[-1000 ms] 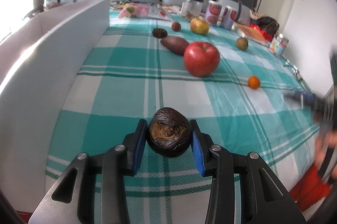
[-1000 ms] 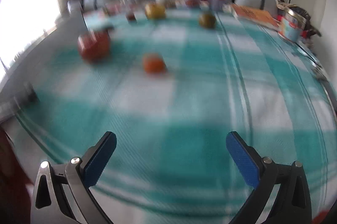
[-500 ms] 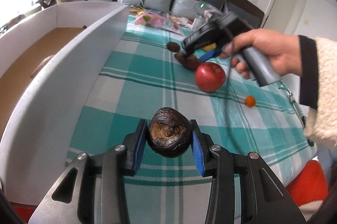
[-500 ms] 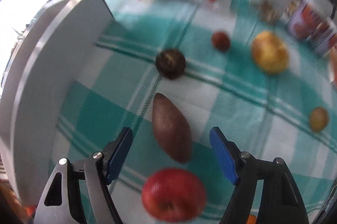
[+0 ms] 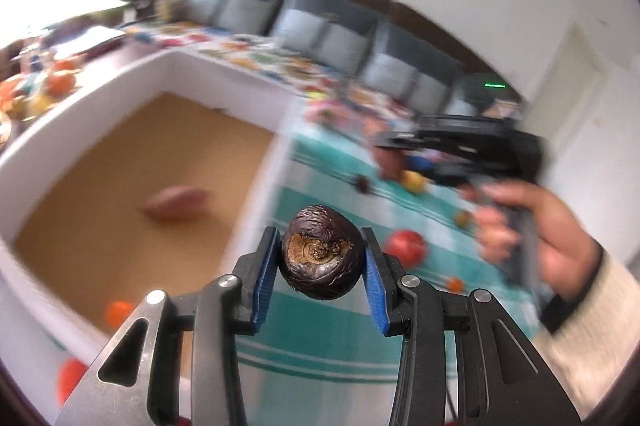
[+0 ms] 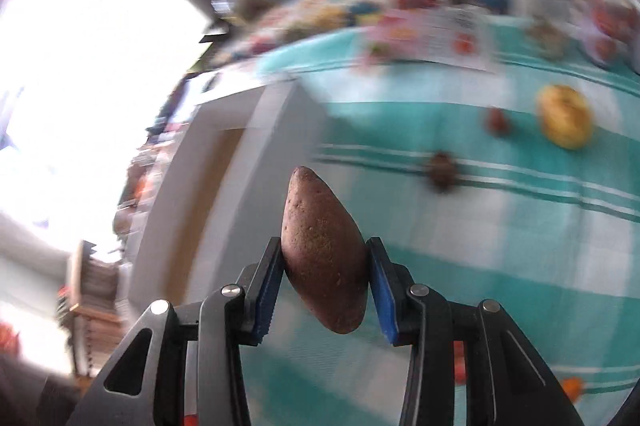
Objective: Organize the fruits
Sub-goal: 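Carry both fruits over the white box and open both tools to drop them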
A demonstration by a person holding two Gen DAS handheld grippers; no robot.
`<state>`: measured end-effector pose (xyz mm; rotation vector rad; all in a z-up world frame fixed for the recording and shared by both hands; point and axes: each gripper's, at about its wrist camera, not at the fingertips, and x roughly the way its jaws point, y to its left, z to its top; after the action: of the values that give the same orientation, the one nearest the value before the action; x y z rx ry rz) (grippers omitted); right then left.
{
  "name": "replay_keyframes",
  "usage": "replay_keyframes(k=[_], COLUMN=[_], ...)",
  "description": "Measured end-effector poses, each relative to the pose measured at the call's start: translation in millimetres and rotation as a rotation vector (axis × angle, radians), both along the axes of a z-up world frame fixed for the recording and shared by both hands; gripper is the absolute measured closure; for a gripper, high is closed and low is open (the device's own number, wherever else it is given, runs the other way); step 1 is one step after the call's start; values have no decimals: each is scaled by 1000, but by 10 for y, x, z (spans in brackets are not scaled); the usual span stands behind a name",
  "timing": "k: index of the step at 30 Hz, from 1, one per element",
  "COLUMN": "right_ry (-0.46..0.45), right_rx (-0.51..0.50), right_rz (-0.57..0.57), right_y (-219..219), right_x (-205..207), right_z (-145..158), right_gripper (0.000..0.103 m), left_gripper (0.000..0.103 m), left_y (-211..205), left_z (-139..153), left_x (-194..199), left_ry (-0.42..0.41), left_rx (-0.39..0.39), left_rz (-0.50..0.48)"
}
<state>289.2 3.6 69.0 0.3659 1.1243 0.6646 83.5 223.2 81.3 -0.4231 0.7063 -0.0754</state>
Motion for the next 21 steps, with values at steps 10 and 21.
replay_keyframes(k=[10, 21], right_ry=[15, -243], right_rx=[-25, -104], right_rz=[290, 130], right_y=[1651, 879], right_x=[-864, -1192], right_z=[-175, 15], right_gripper=[61, 14], left_gripper=[43, 20], left_y=[585, -41], left_z=[-627, -276], left_x=[333, 17], left_ry=[266, 91], left_rx=[74, 124], left_rz=[172, 98])
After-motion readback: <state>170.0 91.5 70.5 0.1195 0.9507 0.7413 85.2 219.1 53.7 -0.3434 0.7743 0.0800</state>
